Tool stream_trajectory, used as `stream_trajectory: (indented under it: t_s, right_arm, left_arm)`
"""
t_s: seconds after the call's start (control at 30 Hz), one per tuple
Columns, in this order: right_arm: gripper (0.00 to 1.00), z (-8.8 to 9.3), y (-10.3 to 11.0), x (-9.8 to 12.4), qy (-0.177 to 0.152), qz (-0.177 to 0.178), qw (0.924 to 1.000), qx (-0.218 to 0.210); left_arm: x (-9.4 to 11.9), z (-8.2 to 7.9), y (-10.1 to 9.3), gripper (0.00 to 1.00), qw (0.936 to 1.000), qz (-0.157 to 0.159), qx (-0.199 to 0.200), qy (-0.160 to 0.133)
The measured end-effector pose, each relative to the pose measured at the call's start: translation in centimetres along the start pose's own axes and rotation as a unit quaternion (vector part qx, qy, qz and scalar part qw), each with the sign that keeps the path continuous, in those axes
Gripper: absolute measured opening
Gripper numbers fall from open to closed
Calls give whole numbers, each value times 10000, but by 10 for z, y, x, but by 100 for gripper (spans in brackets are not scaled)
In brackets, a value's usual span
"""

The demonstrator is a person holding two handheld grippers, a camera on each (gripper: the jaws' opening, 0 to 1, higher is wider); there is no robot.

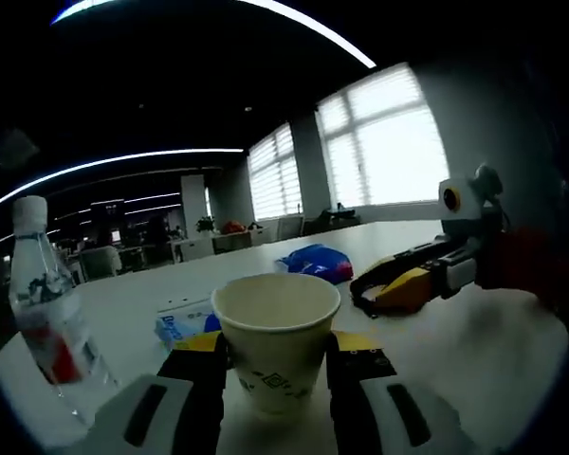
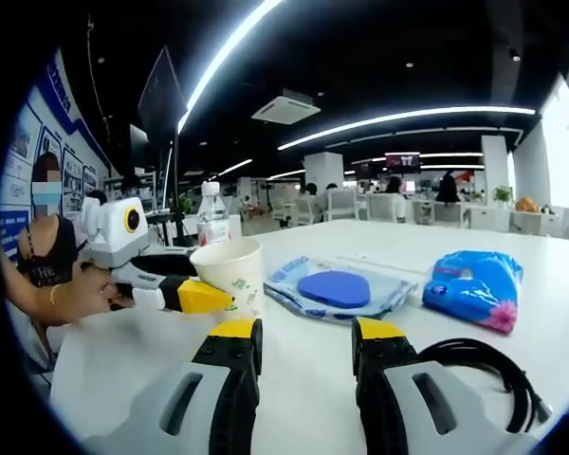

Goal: Arrange the tabletop items into an orderly group along one side of the table until the central work area is clear of visible clutter.

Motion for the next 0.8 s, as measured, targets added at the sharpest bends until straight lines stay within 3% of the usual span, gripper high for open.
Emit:
stream_trajectory:
  t_s: [0.2,0.8]
  right_arm:
    - [36,-1,0,0,-8,-11,10000,-12]
    - [36,1,0,-1,14,-18,10000,-39]
  left_arm:
    - [6,1,24,41,9992,-385,108,-41]
    - [11,7,47,41,9965,-814,153,110]
Point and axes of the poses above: the point that each gripper's makers call its tool centre point, and the gripper's own axes: x roughly backward along the fingers, y roughly to its left, z roughly out of its underside, the point moved 4 cm from there along x, roughly backward along the fingers, and after that the axes turned 14 degrees about -y, right-handed, at the moved point
